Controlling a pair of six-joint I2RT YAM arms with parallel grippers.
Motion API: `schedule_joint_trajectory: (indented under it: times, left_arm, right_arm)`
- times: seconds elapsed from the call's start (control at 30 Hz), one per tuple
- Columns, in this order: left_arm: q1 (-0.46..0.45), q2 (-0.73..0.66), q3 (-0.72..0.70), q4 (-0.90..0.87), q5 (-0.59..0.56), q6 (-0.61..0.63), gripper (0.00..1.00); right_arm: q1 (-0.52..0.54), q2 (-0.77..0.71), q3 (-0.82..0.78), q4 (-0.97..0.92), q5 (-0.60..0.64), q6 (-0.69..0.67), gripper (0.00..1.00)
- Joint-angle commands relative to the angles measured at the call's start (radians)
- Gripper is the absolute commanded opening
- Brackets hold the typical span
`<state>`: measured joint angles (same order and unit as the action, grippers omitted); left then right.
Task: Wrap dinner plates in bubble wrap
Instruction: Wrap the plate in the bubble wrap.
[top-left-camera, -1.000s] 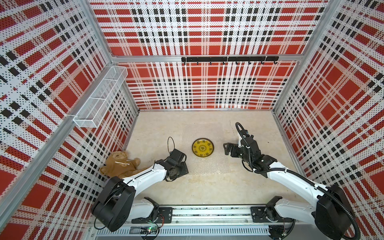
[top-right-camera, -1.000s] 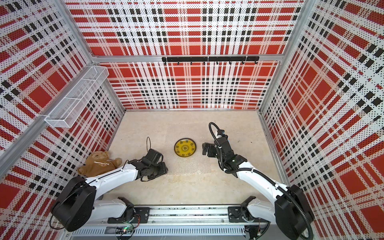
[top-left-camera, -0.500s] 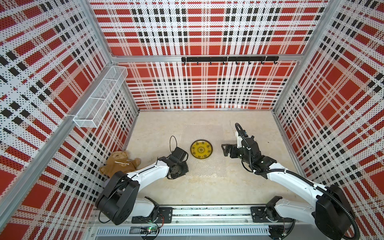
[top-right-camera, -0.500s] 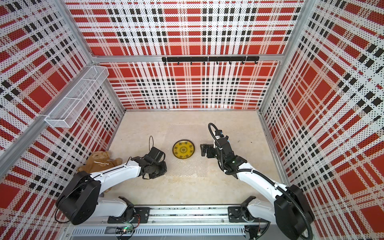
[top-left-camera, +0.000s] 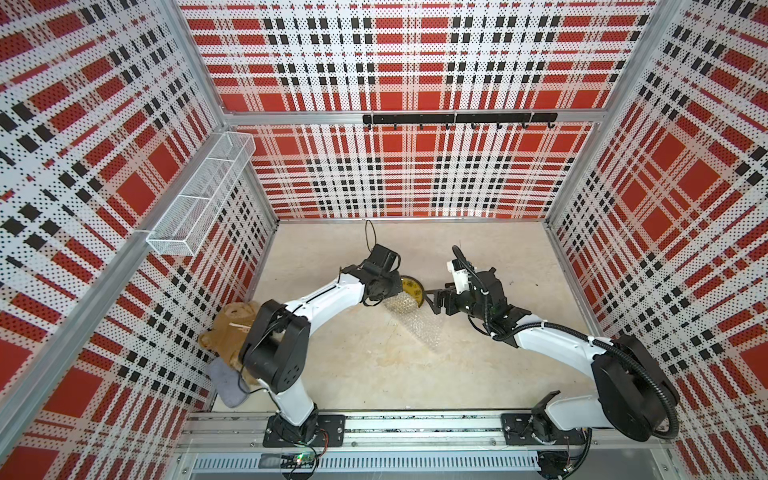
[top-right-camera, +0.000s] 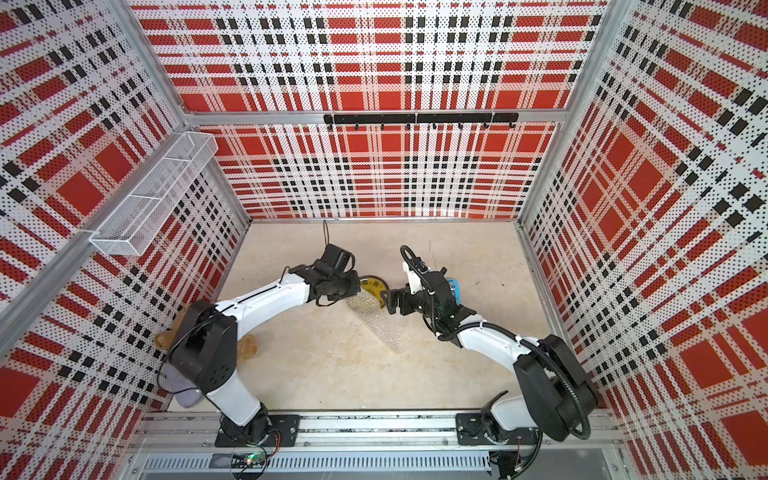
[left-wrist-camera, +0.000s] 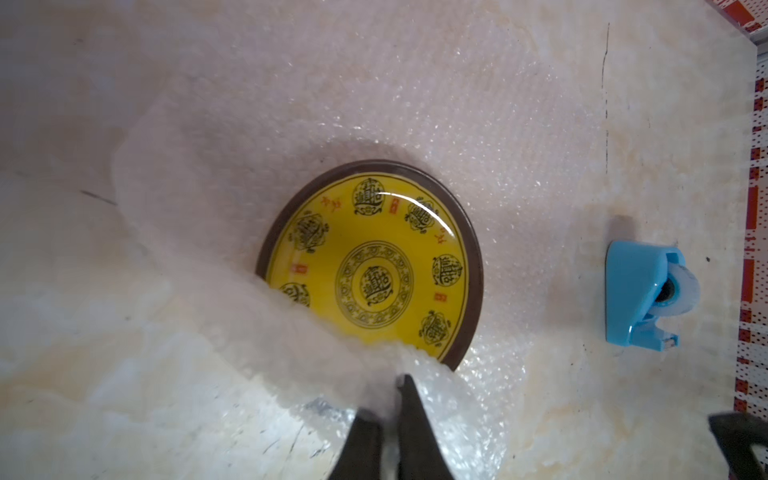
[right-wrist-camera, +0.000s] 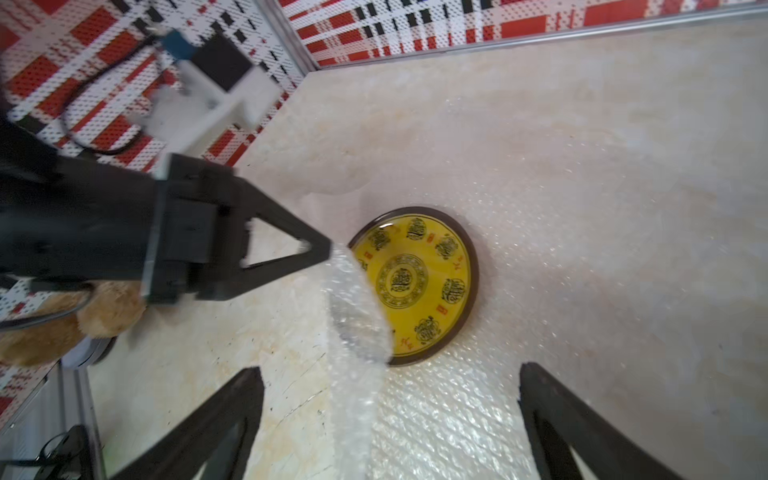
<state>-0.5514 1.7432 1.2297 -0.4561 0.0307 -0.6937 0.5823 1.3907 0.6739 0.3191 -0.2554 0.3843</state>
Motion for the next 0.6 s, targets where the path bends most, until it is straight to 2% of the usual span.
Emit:
schedule_joint_trajectory:
  times: [0.0,0.1,0.2,0.3,0.33,0.37,0.4,0.43,0.57]
  left_arm:
    - [-0.01,0.051,0.063,0.026,0.021,0.057,0.13]
    - [-0.011,0.087,0.087,0.046,0.038,0.059,0.14]
    - [-0.013,0.101,0.09,0.058,0.059,0.06,0.15]
    - [-0.012,0.095,0.081,0.059,0.068,0.065,0.16]
    - [-0.009,0.09,0.078,0.06,0.07,0.065,0.17]
    - [-0.007,0.086,0.073,0.059,0.076,0.066,0.17]
    - [-0.004,0.083,0.07,0.062,0.088,0.065,0.18]
    - [0.0,0.081,0.066,0.067,0.103,0.063,0.18]
    - [0.005,0.075,0.055,0.077,0.138,0.059,0.19]
  right_arm:
    - [0.005,0.017,-0.051,0.17,-0.129,-0.122,0.97]
    - [0.007,0.087,-0.047,0.241,-0.135,-0.129,0.94]
    - [0.021,0.181,-0.006,0.238,-0.084,-0.154,0.92]
    - [0.027,0.249,-0.025,0.357,-0.068,-0.196,0.92]
    - [0.027,0.27,-0.02,0.38,-0.075,-0.224,0.84]
    - [0.027,0.297,-0.003,0.388,-0.079,-0.245,0.72]
    - [0.028,0.318,0.017,0.384,-0.078,-0.261,0.64]
    - [0.03,0.346,0.042,0.373,-0.078,-0.279,0.61]
    - [0.046,0.429,0.118,0.354,-0.055,-0.313,0.68]
